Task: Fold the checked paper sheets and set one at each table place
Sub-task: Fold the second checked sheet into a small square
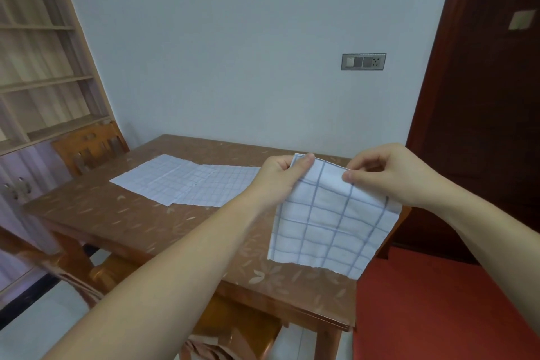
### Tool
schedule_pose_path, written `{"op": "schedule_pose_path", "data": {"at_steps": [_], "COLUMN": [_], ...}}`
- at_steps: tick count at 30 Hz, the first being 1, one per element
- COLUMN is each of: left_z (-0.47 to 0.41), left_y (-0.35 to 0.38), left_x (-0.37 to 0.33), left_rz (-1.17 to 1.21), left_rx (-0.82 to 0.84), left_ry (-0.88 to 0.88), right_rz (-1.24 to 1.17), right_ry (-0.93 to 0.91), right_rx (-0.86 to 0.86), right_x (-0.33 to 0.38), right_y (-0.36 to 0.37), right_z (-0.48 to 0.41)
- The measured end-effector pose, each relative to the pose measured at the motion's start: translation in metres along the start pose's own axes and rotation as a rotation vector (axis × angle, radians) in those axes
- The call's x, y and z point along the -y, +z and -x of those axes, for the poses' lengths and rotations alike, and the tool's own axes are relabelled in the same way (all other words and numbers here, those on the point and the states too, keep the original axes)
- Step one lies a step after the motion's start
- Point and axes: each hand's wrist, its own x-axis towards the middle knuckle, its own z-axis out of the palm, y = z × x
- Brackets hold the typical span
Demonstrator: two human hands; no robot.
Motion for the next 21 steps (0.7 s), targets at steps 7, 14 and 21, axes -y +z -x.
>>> {"op": "schedule_pose_path", "data": {"at_steps": [7,14,21], "left_z": [0.004,0.009,0.015], "left_y": [0.005,0.006,0.013], "left_x": [-0.009,-0.008,-0.018], "left_rz": [-0.019,-0.093,-0.196], "left_rx": [-0.104,-0.214,-0.141], "left_ry": [0.101,0.222,0.287], "right_rz": [0.144,0.188,0.206], "right_ry": [-0.057,-0.007,-0.167], "right_rx": [-0.053,-0.034,-0.141], "right_x": [0.011,0.012,0.034], "right_y": [0.004,-0.002,0.021], "right_z": [0.001,0.003,-0.008]}}
